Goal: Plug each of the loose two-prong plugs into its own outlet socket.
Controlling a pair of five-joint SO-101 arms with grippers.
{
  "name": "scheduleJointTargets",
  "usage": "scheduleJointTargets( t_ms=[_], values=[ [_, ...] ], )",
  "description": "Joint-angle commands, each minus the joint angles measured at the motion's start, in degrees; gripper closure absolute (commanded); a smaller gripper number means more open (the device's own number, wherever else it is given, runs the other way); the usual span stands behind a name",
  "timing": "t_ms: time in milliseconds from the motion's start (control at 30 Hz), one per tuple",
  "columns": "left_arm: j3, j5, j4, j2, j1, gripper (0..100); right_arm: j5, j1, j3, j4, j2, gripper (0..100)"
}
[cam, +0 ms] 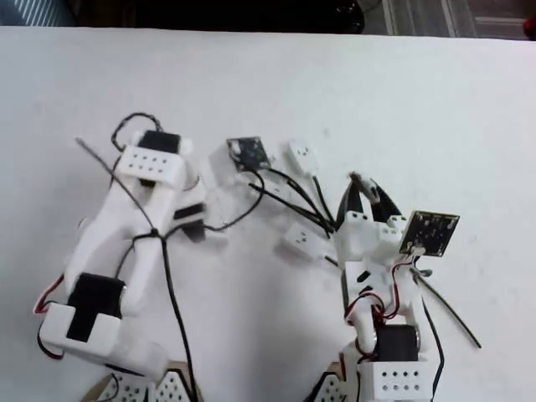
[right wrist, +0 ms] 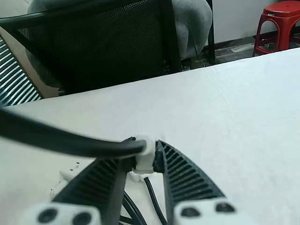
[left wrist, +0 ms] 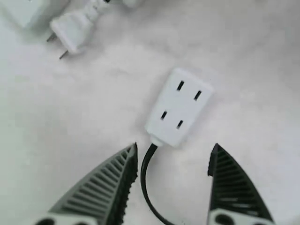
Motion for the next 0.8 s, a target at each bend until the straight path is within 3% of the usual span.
scheduleJointTargets(
  t_ms=[0,300,433,533,767],
  values=[
    [5.71,-0.53,-8.09,-0.22,3.74,75,0.18,-0.31,-0.53,-1.1,-0.31,98.1],
    [13.8,1.41,-21.19,-0.31,1.54,76,0.18,-0.31,-0.53,-1.1,-0.31,98.1],
    [13.63,9.14,-21.1,-0.75,1.8,84,0.18,-0.31,-0.53,-1.1,-0.31,98.1],
    [13.89,18.11,-20.92,-0.75,2.59,84,0.18,-0.31,-0.53,-1.1,-0.4,98.1],
    [11.78,32.97,-10.99,-0.75,7.87,84,0.18,-0.31,-0.53,-1.1,-0.4,98.1]
  ],
)
